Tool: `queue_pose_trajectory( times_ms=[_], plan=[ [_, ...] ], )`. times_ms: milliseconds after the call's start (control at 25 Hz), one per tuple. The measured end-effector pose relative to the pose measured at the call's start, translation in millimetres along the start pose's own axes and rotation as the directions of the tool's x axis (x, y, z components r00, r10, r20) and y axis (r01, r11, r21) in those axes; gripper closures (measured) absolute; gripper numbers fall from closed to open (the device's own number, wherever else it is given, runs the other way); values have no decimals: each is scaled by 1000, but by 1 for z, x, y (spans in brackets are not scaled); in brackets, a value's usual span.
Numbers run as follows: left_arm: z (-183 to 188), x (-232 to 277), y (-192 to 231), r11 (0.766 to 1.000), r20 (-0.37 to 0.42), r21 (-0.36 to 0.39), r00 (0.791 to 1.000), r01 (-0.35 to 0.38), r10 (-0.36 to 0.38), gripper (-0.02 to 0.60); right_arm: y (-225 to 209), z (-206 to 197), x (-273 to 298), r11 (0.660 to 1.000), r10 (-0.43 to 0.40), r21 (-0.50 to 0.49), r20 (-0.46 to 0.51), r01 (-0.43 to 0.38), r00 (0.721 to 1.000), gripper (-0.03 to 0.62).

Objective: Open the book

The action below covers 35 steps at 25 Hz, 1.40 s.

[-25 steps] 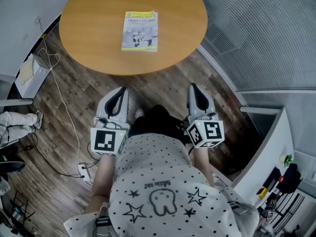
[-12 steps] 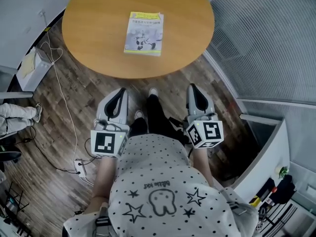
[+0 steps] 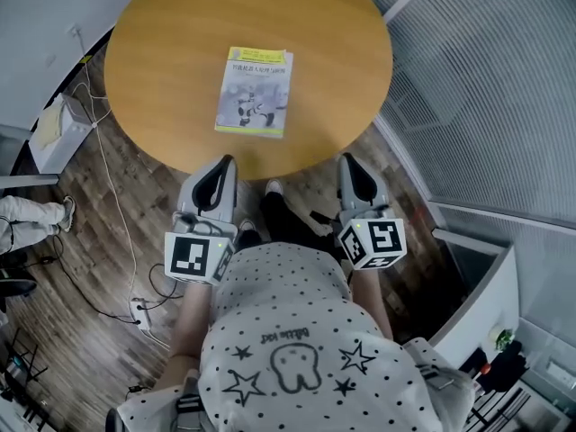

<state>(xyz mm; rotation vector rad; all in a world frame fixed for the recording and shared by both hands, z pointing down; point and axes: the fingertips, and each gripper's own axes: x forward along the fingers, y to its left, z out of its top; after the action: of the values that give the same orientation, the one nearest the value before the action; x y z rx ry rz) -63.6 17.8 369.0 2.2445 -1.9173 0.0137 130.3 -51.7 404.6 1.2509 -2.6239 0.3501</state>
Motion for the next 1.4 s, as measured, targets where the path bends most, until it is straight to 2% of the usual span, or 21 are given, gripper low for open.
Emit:
queue_pose_trajectory(
  times_ms=[280, 520, 640, 1000, 1400],
  plan=[
    [9, 48, 4, 999, 7, 18, 999, -35, 34, 571, -32, 23, 45, 998, 51, -26, 11, -51, 999, 591],
    [1, 61, 26, 992, 6, 10, 992, -123, 123, 571, -51, 28, 67, 996, 80, -39, 0, -80, 997, 590],
    [1, 64, 29, 990, 6, 5, 990, -140, 140, 571, -57, 28, 72, 996, 85, -42, -6, -85, 996, 591],
    [-2, 65, 22, 995, -5, 4, 995, -104, 104, 571, -54, 24, 70, 997, 66, -29, -18, -67, 998, 590],
    [15, 64, 48, 998, -10, 39, 999, -52, 53, 571, -43, 45, 70, 1000, -8, -9, 16, 8, 1000, 591]
  ],
)
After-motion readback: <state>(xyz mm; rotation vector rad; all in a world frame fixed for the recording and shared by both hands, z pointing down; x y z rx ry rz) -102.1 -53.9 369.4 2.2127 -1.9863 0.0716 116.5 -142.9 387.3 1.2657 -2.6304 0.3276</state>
